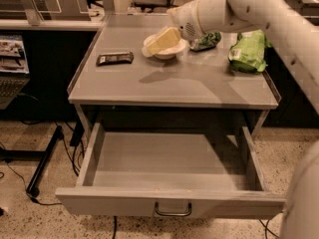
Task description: Place rxbar chocolate into top drawer
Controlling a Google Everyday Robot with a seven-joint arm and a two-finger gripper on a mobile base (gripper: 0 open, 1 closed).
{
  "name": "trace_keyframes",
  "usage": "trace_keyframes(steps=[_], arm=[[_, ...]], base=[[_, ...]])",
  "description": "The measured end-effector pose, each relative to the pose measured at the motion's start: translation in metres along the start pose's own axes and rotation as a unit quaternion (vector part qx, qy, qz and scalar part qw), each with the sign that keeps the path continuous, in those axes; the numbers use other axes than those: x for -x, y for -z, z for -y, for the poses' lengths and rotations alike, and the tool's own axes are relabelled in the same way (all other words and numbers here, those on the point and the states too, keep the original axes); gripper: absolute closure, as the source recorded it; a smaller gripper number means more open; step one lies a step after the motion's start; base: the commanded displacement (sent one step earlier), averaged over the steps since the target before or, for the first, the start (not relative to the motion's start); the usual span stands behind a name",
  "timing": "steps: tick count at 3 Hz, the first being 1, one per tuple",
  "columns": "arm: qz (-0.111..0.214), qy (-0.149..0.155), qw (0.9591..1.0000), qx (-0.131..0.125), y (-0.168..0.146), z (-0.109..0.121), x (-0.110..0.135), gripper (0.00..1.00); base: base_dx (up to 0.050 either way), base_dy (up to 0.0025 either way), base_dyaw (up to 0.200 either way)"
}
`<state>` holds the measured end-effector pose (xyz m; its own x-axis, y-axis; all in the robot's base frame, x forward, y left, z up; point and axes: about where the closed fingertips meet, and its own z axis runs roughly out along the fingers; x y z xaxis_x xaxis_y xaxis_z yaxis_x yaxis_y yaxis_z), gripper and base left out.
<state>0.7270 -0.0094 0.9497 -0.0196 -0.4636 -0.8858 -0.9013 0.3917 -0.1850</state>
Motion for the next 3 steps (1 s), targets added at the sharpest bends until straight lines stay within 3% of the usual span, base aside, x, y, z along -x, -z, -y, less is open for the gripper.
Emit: trace_keyframes(steps=[1, 3], arm=[[-0.013, -0.005, 0.9997, 0.021, -0.0343, -0.0038, -0.0097, 0.00], [-0.005, -0.011, 0.9998, 0.017, -0.0427, -0.0078, -0.0089, 0.00]], base=[[0.000, 0.00000, 0.000], [0.000, 0.00000, 0.000]])
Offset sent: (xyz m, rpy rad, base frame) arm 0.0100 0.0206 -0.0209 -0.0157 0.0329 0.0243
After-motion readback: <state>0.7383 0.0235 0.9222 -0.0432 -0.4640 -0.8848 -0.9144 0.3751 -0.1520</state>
